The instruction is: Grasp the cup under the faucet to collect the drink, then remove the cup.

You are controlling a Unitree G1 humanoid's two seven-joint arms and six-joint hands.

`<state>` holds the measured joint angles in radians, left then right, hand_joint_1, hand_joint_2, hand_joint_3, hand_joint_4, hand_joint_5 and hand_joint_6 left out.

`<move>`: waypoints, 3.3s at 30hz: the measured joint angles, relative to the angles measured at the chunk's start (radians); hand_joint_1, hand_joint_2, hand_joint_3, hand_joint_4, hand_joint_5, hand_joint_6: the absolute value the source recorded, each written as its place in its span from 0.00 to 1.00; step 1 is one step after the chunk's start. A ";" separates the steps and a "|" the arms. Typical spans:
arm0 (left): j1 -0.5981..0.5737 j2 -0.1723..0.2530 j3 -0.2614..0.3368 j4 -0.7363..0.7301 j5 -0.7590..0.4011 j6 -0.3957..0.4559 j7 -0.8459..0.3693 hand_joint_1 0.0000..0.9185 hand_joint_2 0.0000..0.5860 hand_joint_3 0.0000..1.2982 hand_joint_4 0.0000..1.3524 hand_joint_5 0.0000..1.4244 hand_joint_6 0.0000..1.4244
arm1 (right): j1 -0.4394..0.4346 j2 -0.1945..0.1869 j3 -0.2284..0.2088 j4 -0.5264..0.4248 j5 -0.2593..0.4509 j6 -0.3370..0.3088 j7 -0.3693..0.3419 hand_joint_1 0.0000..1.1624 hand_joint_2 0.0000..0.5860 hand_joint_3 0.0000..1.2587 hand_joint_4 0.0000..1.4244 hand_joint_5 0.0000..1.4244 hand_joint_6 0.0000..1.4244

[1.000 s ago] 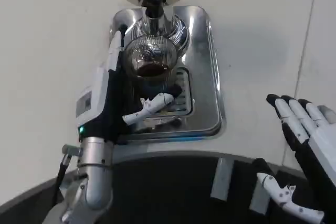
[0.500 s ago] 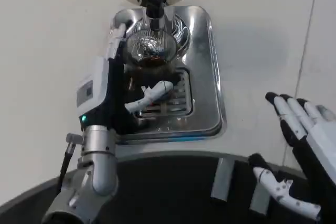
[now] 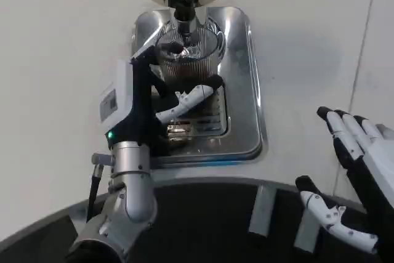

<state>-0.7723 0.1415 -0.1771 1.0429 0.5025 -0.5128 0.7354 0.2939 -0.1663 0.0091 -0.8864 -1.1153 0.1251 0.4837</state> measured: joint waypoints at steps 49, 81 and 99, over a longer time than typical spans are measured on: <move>0.455 0.070 0.086 -0.571 0.030 0.030 0.008 0.82 0.13 0.91 0.89 0.93 1.00 | -0.067 -0.046 0.006 0.056 0.053 -0.001 -0.011 0.16 0.80 0.00 0.00 0.00 0.00; 0.725 0.131 0.085 -0.964 0.181 -0.047 -0.050 0.82 0.13 0.92 0.90 0.93 1.00 | 0.013 -0.160 -0.017 0.087 0.122 -0.162 -0.150 0.16 0.83 0.00 0.00 0.00 0.00; 0.877 0.134 0.078 -1.109 0.210 -0.116 -0.144 0.82 0.15 0.93 0.90 0.93 1.00 | 0.185 -0.161 -0.041 0.050 0.140 -0.309 -0.287 0.19 0.86 0.00 0.00 0.00 0.00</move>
<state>0.1050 0.2754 -0.0989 -0.0658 0.7124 -0.6289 0.5911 0.4787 -0.3277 -0.0316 -0.8366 -0.9757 -0.1834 0.1966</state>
